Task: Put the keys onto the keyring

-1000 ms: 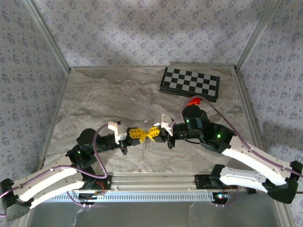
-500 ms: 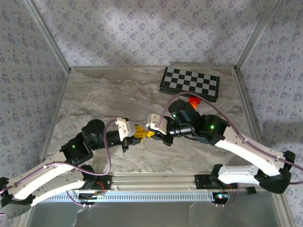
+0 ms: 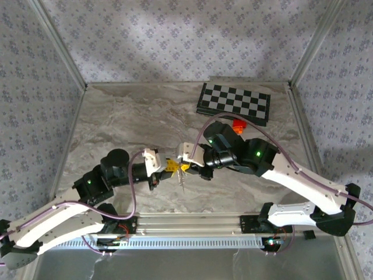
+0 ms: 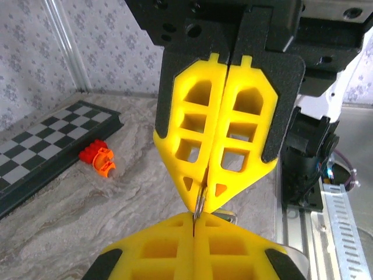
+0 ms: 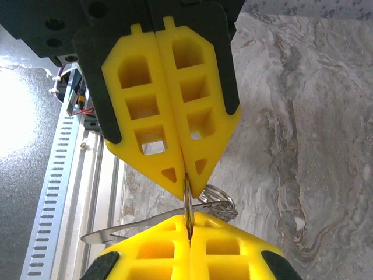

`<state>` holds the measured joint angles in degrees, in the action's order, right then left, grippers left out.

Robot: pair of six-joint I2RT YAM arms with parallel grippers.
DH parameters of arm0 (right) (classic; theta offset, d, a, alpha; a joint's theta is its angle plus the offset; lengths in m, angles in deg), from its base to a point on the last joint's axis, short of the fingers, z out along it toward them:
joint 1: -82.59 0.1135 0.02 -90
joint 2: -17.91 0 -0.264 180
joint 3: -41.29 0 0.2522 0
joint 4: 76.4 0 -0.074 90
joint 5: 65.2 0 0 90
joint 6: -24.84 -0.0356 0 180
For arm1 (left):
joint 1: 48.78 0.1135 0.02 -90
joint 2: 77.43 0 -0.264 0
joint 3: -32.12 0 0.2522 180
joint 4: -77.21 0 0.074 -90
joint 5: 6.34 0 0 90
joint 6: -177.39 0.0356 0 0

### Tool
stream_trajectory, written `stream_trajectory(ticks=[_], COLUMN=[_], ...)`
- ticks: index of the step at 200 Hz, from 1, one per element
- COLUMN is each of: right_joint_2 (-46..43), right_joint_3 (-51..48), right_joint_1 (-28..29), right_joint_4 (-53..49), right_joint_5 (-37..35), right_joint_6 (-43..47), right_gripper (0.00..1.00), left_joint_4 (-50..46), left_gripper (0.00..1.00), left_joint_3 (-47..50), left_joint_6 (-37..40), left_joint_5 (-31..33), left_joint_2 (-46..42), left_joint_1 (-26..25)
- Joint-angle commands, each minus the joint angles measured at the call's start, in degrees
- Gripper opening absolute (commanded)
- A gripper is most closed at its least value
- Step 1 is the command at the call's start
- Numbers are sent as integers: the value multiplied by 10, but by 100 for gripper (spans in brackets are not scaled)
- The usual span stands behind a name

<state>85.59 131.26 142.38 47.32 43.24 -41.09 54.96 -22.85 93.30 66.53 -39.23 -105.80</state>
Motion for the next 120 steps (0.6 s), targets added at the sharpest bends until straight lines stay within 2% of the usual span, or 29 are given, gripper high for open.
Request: stream_trajectory(ticks=[1,21,48,120], right_joint_2=[-23,-40,-57,-74], right_joint_3=[-15,-41,-61,-74], right_joint_1=[4,0,-8,-20], right_joint_4=[41,78,135,166], right_joint_5=[15,41,66,83], right_joint_6=[-14,-35,-53,-55], right_gripper=[16,25,27,10], left_joint_4=[94,132,172,258], left_gripper=[0,0,0,0], left_joint_3=[13,29,47,92], left_joint_6=[-32,-44,-50,-67], left_joint_5=[-23,-40,-50,-64], left_joint_2=[-23,-32,-41,-57], left_joint_1=[-2,-2,-2,-2])
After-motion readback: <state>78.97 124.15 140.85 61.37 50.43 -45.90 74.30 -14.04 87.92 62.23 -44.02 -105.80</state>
